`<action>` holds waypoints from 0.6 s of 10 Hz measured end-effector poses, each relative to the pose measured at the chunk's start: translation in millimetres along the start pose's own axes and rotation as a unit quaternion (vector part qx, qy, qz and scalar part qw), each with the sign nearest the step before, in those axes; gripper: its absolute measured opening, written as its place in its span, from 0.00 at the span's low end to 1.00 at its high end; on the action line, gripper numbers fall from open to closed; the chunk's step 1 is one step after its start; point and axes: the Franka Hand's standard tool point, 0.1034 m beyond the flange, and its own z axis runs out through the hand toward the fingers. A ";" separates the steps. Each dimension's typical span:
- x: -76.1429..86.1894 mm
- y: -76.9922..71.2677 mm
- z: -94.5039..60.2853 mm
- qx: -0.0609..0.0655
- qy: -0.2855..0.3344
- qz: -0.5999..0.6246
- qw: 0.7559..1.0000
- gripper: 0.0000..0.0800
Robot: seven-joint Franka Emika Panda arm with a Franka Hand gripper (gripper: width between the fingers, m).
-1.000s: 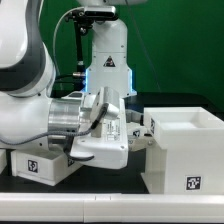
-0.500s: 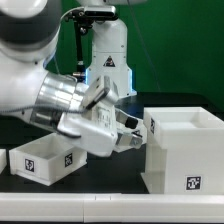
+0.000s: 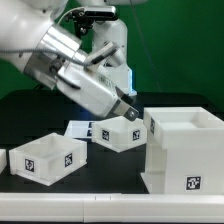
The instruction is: Assemble drawer
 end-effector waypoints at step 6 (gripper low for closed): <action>-45.9 -13.0 15.5 -0.009 0.166 -0.019 0.986 0.81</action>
Offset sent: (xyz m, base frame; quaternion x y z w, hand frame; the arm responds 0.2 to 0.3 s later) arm 0.0000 0.0000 0.0000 0.0000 0.1938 0.0000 0.9810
